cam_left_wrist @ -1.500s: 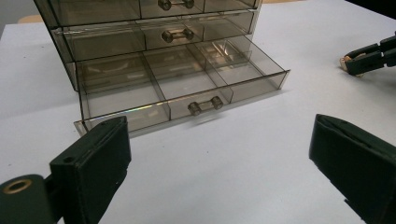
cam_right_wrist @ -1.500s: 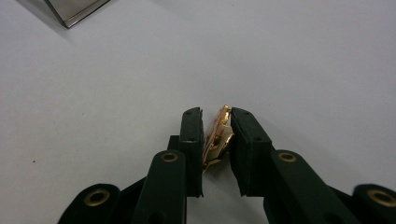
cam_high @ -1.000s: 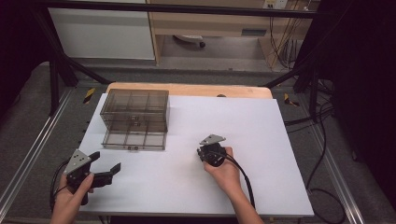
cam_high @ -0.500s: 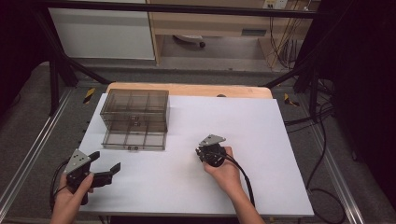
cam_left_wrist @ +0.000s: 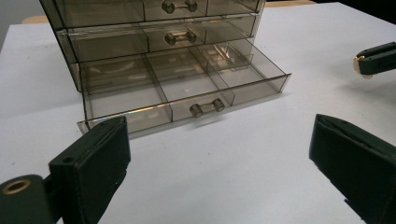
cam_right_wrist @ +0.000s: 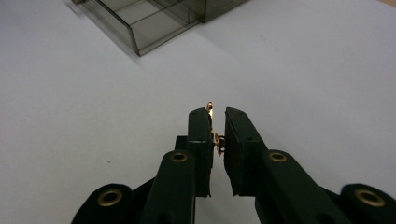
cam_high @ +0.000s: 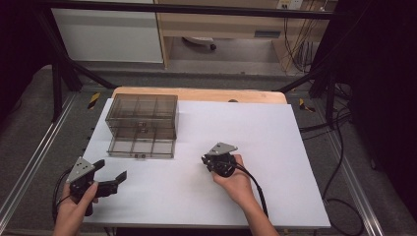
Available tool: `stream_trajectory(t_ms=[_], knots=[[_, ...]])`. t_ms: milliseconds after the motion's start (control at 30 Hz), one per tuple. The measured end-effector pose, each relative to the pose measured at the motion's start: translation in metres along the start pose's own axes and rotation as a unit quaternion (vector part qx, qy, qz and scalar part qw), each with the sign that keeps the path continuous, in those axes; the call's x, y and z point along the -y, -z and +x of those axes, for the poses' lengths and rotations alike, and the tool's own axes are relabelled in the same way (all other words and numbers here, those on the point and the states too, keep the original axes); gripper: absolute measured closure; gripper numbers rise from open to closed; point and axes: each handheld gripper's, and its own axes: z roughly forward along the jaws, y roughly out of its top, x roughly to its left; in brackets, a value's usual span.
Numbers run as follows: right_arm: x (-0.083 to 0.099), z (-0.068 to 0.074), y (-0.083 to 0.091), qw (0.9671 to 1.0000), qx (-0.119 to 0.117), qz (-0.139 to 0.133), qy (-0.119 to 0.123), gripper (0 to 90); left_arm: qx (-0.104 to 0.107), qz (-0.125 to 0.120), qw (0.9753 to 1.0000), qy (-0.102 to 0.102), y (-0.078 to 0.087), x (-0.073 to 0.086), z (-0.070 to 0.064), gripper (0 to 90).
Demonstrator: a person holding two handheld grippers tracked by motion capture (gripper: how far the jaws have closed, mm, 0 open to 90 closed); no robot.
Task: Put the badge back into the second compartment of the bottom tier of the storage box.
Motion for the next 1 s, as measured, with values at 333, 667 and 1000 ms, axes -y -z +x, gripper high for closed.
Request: stream_trajectory(t_ms=[333,667,1000], knots=[[-0.004,0.007,-0.001,0.9999,-0.005,-0.003,0.01,81.2,-0.005,-0.003,1.0,0.0,0.0,0.0,0.0,5.1],[-0.007,0.01,0.001,0.9997,-0.012,-0.014,0.014,81.2,-0.007,-0.001,1.0,0.003,0.0,0.0,0.001,4.8],[-0.013,0.019,0.003,0.999,-0.025,-0.026,0.027,81.2,-0.016,-0.004,0.9998,0.006,0.0,0.0,0.002,4.7]])
